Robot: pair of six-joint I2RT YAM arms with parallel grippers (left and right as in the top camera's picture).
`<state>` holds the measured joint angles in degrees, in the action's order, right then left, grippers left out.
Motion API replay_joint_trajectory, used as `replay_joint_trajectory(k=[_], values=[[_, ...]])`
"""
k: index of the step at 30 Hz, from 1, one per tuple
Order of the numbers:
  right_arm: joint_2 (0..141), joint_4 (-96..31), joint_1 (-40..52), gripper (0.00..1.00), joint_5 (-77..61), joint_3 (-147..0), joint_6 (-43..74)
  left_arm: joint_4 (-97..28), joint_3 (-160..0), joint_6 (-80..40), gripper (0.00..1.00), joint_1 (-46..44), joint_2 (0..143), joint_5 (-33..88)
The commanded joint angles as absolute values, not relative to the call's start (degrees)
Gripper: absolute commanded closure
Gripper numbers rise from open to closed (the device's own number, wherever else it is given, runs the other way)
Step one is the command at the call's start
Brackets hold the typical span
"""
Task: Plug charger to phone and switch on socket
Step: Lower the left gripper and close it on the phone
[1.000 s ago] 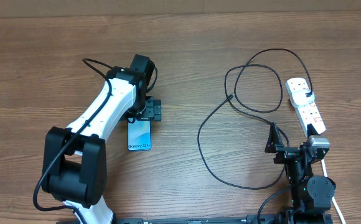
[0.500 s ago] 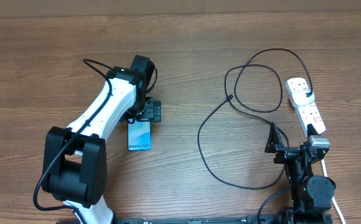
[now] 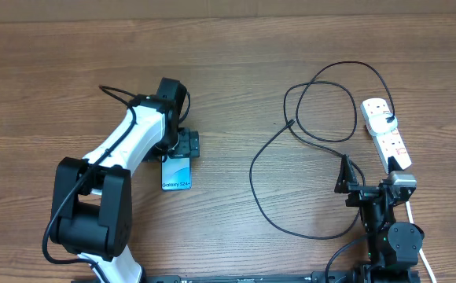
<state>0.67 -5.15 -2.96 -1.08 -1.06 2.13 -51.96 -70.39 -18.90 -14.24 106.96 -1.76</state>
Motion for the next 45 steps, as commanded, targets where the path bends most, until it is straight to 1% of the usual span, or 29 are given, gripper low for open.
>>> replay_joint_trajectory(k=[1,6,14,27,31,39,45], values=[[0.16,-4.82,-2.74,0.0,-0.97,-0.45,1.85,-51.55,-68.77,-18.17,0.01,-14.22,107.55,-0.1],[0.16,-4.82,-2.74,0.0,-0.95,-0.45,1.85,-50.61,-67.48,-18.02,0.0,-14.26,107.55,-0.1],[0.16,-4.82,-2.74,0.0,-0.95,-0.45,1.85,-45.67,-63.53,-18.0,0.0,-14.26,107.57,0.1],[0.16,-4.82,-2.74,0.0,-0.95,-0.45,1.85,-43.88,-62.59,-19.75,0.0,-14.83,107.57,0.12],[0.16,-4.82,-2.74,0.0,-0.95,-0.45,1.85,-42.11,-61.47,-19.77,0.01,-14.81,107.57,2.63],[0.16,-4.82,-2.74,0.0,-0.95,-0.45,1.85,-43.66,-61.1,-19.97,0.0,-14.83,107.57,2.92],[0.16,-4.82,-2.74,0.0,-0.97,-0.45,1.85,-43.99,-61.1,-21.15,0.06,-15.38,107.57,4.12]])
